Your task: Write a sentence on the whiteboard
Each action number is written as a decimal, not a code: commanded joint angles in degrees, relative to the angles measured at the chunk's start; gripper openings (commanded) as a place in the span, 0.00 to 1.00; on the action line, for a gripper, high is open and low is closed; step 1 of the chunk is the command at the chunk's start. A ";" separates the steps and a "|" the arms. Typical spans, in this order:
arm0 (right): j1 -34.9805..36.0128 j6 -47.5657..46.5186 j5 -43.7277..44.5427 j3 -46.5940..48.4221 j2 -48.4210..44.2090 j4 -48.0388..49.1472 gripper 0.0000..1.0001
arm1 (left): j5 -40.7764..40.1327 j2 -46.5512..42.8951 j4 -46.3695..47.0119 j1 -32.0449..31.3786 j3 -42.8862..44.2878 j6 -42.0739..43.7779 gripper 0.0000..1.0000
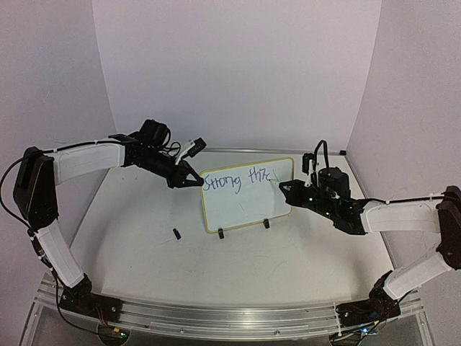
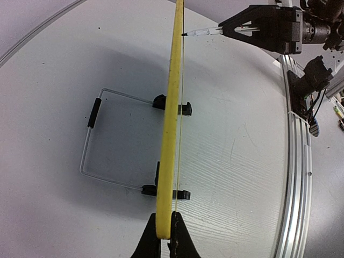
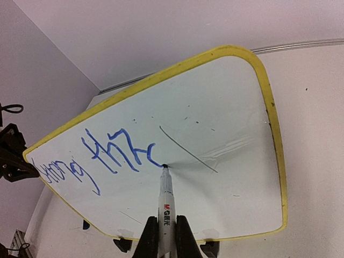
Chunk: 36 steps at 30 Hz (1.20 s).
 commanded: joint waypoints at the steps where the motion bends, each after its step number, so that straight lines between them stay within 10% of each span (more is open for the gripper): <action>1: -0.11 -0.82 3.56 1.54 -1.77 -0.16 0.00 | -4.58 0.76 -4.19 -0.73 0.24 2.74 0.00; 36: -0.17 -3.54 -0.68 2.16 -4.82 -1.25 0.00 | -4.83 0.46 -4.18 -0.73 0.15 2.78 0.00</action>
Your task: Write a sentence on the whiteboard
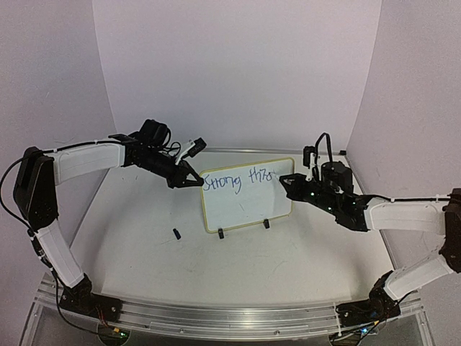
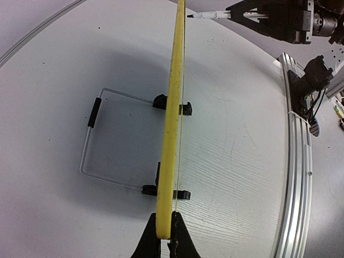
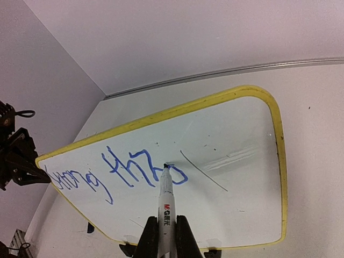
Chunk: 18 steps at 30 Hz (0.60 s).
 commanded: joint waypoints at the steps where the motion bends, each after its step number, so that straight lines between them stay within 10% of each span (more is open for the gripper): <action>1: -0.21 -1.22 -0.18 -0.22 -2.80 0.68 0.00 | -4.66 0.48 -4.12 -0.66 0.11 2.71 0.00; 18: -0.22 -1.50 3.57 0.79 -0.74 -0.89 0.00 | -4.59 0.49 -4.24 -0.66 0.12 2.70 0.00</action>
